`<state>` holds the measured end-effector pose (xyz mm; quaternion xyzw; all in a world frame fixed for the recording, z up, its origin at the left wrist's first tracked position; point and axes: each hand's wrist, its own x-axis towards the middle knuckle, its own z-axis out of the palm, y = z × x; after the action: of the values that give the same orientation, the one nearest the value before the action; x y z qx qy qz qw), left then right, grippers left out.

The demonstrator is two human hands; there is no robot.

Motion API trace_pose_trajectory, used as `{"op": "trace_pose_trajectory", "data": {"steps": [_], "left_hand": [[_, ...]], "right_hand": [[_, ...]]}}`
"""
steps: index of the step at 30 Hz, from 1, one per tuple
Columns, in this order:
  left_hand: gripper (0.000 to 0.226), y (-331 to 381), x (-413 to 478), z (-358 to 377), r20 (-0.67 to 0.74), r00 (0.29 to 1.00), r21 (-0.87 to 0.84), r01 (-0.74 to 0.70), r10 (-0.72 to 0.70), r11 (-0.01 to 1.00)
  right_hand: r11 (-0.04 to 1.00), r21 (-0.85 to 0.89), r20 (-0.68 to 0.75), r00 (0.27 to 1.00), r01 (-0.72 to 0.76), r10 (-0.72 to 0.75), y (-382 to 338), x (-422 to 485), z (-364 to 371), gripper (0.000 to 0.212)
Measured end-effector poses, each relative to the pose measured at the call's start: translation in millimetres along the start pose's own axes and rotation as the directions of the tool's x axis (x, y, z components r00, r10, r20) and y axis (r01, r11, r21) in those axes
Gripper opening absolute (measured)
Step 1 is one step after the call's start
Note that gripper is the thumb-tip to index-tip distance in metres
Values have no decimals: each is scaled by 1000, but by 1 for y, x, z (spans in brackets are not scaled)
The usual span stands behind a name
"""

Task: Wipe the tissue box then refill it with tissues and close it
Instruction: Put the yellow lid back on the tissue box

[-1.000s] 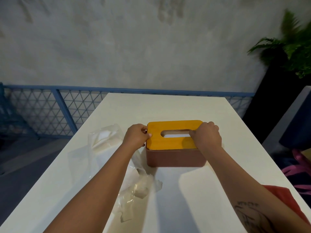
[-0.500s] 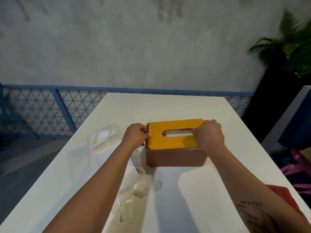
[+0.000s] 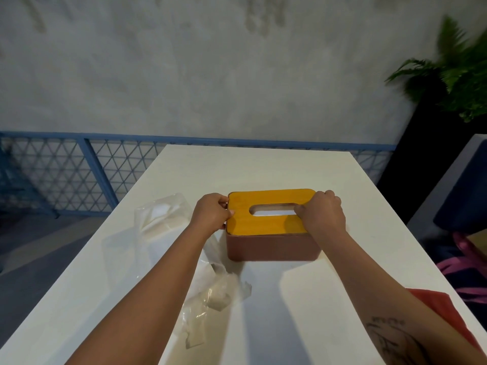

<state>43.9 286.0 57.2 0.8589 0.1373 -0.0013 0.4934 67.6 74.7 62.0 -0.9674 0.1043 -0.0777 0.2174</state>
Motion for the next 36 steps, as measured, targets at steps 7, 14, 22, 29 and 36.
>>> {"op": "trace_pose_trajectory", "data": {"steps": [7, 14, 22, 29, 36], "left_hand": [[45, 3, 3, 2, -10, 1000, 103, 10, -9, 995], [74, 24, 1, 21, -93, 995, 481, 70, -29, 874], [75, 25, 4, 28, -152, 987, 478, 122, -56, 870], [76, 22, 4, 29, -167, 985, 507, 126, -46, 853], [69, 23, 3, 29, -184, 982, 510, 132, -42, 850]], "right_hand": [[996, -85, -26, 999, 37, -40, 2, -1, 3, 40], [879, -463, -46, 987, 117, -155, -1, -5, 8, 44], [819, -438, 64, 922, 370, -382, 4, 11, -7, 31], [576, -194, 352, 604, 794, -715, -22, 30, -9, 20], [186, -263, 486, 296, 947, -822, -42, 46, 3, 25]]}}
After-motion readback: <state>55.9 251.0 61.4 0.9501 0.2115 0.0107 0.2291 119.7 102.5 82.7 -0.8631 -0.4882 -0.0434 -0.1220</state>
